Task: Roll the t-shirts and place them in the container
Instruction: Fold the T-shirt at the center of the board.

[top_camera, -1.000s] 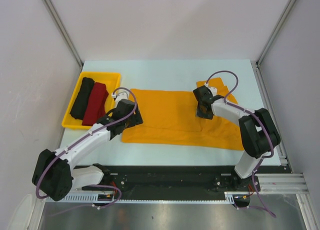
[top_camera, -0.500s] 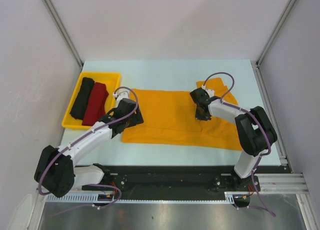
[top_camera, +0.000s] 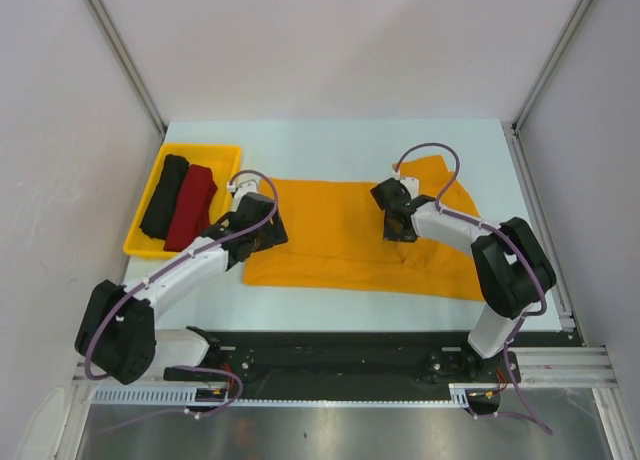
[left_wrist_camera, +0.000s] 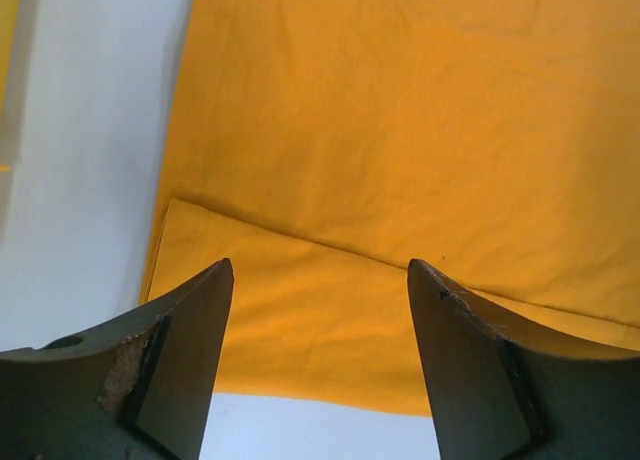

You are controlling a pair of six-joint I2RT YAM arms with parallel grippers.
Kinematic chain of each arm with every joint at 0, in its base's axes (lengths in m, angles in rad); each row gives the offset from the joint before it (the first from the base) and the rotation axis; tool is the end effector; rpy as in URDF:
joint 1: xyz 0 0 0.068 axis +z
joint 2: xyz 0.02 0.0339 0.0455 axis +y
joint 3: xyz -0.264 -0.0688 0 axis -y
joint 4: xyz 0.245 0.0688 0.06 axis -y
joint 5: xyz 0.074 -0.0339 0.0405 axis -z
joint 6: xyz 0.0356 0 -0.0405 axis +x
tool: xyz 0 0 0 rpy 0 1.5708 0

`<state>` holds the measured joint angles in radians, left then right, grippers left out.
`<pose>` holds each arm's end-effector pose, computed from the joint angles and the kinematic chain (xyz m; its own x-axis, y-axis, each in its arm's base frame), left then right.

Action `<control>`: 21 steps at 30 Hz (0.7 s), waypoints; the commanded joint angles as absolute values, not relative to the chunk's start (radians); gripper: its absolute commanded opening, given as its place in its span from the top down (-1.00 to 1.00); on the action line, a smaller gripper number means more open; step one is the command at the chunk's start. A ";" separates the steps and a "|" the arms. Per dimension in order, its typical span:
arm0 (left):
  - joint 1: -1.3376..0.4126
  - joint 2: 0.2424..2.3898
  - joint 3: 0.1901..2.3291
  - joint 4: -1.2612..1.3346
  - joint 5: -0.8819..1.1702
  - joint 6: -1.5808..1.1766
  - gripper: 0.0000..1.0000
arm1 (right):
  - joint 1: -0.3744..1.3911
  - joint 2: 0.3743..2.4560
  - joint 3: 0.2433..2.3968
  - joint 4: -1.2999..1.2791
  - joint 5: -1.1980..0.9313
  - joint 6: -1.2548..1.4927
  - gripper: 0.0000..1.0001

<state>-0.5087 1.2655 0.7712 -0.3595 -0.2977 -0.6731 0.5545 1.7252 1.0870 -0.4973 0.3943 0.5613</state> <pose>0.2285 -0.1155 0.2204 -0.7001 -0.2920 -0.6516 -0.1780 0.9551 -0.2368 0.2947 0.1664 0.1797 -0.8380 0.0590 -0.5424 0.1154 0.9908 -0.0704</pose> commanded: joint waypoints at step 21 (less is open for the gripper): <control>-0.299 1.989 1.543 -0.371 -0.284 -0.578 -0.34 | 0.084 1.735 1.301 0.040 0.012 0.448 -0.04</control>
